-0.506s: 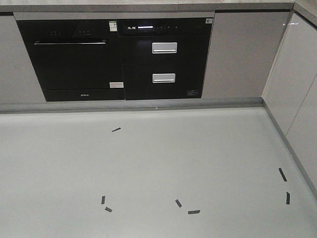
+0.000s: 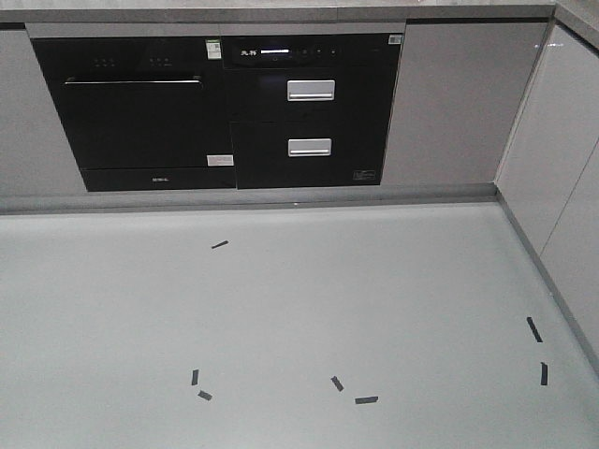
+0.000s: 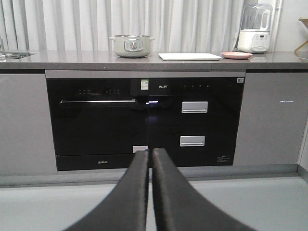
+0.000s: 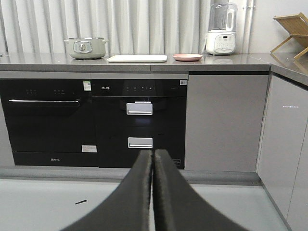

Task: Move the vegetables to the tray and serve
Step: 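Drive the base toward the counter with the pot, tray and pink plate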

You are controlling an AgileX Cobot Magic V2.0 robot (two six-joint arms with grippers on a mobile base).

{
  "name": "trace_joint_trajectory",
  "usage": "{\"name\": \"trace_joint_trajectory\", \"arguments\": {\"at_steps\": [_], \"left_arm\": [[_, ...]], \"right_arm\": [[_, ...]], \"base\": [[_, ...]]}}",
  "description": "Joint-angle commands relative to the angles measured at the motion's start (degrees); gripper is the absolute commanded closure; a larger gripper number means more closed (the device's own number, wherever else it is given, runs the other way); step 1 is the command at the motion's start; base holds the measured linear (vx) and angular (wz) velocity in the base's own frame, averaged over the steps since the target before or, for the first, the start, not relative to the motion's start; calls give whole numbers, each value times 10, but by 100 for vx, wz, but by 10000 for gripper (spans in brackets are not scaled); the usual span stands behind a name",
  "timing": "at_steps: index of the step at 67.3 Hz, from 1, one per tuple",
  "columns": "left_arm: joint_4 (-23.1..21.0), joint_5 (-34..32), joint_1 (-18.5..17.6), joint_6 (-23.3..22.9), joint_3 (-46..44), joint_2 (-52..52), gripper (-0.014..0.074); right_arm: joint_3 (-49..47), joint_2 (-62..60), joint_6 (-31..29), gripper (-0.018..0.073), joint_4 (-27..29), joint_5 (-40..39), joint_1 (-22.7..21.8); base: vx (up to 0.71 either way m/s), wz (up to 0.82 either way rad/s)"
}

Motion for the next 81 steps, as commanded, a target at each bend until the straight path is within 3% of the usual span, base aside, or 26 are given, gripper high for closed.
{"name": "trace_joint_trajectory", "arguments": {"at_steps": [1,81], "left_arm": [[-4,-44,-1,-3,16,-8,602],[-4,-44,-1,-3,16,-8,602]], "right_arm": [[9,-4,0,565,-4,-42,-1],[9,-4,0,565,-4,-42,-1]], "base": [[0,0],[1,0]]}}
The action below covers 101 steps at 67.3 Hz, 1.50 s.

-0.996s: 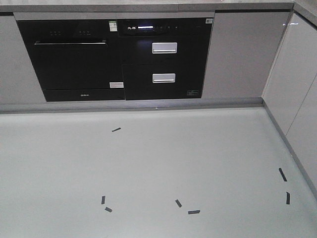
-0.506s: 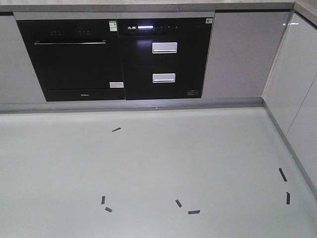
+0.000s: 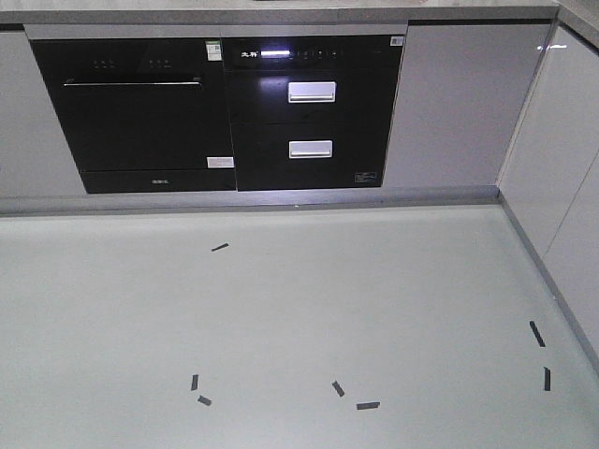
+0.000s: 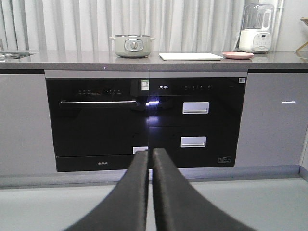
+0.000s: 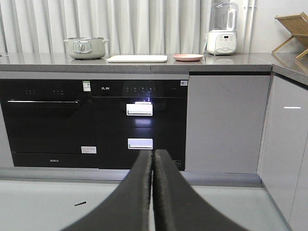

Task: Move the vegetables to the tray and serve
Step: 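Drive the base toward the counter with the pot, tray and pink plate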

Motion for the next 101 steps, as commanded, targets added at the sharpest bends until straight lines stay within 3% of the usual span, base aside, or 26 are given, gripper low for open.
{"name": "trace_joint_trajectory", "arguments": {"at_steps": [1,101], "left_arm": [[-4,-44,-1,-3,16,-8,602],[-4,-44,-1,-3,16,-8,602]], "right_arm": [[9,-4,0,565,-4,-42,-1],[9,-4,0,565,-4,-42,-1]], "base": [[6,0],[12,-1]]}}
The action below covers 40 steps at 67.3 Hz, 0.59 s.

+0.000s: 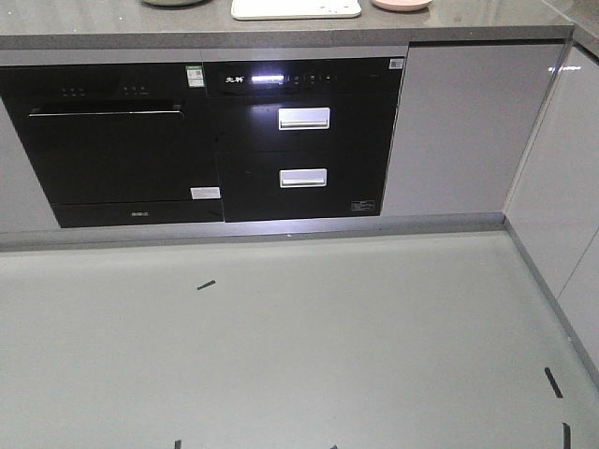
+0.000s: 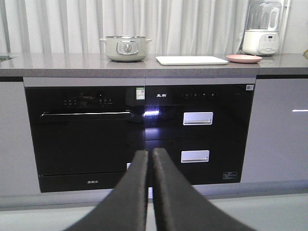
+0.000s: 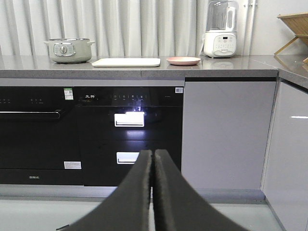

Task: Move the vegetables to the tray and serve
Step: 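Drive the base toward the counter with the pot, tray and pink plate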

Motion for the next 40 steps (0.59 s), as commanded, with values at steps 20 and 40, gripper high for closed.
{"name": "trace_joint_trajectory", "arguments": {"at_steps": [20,40], "left_arm": [[-4,-44,-1,-3,16,-8,602],[-4,-44,-1,-3,16,-8,602]], "right_arm": [[9,-4,0,565,-4,-43,-1],[9,-4,0,565,-4,-43,-1]], "base": [[16,-1],[17,-1]]}}
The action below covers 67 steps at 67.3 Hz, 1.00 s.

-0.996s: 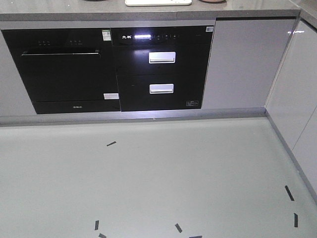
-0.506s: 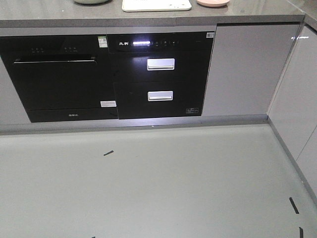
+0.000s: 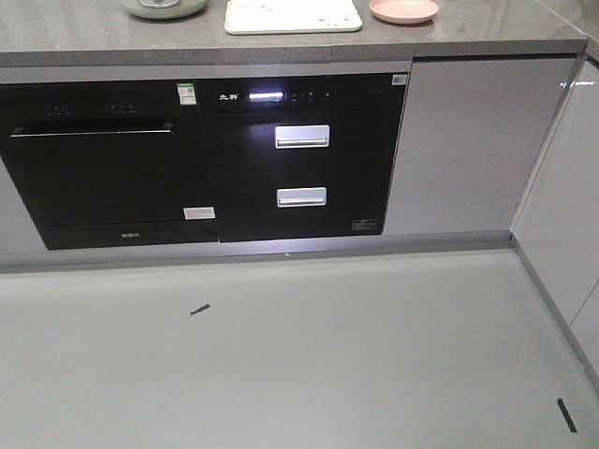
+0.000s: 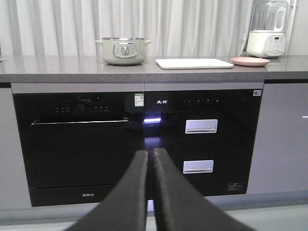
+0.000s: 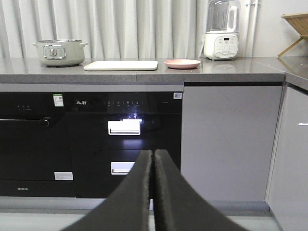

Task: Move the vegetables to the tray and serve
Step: 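Drive the base toward the counter with the pot, tray and pink plate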

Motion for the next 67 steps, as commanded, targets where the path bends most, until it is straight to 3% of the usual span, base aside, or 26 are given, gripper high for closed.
{"name": "trace_joint_trajectory", "arguments": {"at_steps": [1,67], "left_arm": [[-4,-44,-1,-3,16,-8,602],[-4,-44,-1,-3,16,-8,602]], "right_arm": [[9,-4,0,565,-4,-43,-1],[9,-4,0,565,-4,-42,-1]], "base": [[18,-1],[16,0]]}}
